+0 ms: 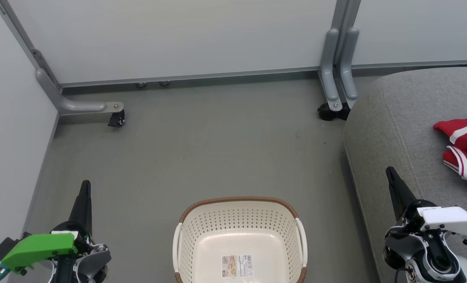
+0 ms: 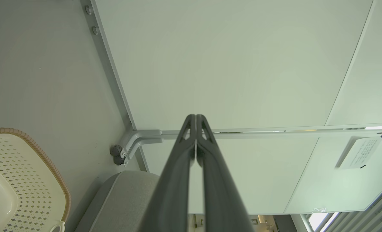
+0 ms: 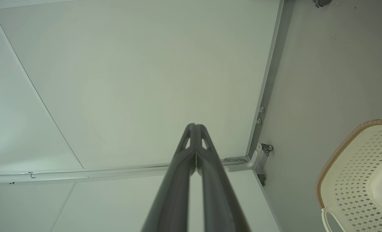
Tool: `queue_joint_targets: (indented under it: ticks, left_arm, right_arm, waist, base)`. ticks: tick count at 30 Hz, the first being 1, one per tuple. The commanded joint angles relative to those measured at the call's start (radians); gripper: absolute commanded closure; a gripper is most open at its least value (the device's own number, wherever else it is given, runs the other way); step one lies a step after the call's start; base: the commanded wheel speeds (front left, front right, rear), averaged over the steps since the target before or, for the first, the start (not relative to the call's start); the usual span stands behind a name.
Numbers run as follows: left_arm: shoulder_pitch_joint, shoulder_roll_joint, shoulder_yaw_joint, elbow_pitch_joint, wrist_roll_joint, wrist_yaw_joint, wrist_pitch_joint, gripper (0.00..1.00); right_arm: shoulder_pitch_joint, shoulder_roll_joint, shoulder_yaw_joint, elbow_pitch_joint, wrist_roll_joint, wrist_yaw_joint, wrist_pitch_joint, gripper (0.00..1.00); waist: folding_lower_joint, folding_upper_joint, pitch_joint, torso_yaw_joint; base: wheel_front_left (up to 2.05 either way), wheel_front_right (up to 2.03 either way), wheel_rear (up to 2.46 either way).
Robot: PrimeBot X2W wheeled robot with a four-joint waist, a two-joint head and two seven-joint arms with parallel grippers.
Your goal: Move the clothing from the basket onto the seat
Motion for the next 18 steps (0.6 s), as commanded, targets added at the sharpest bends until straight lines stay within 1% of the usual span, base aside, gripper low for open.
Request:
queue_joint_targets:
  ticks: [1,18]
  left_arm:
    - [-0.011,0.0,0.002,-0.002,-0.002,-0.004,0.004,1.0]
    - [-0.011,0.0,0.002,-0.002,-0.002,-0.004,0.004,1.0]
  right_arm:
    - [-0.007,0.001,-0.003,0.002,-0.004,0.0,0.006,1.0]
    - [-0.008,0.005,-0.009,0.003,-0.01,0.0,0.009,1.0]
  waist:
    - [0.0,-0.0001,0.0,0.0]
    - [0.0,-0.0001,0.0,0.0]
  base:
    - [0.0,0.0,0.0]
    - [0.0,0.0,0.0]
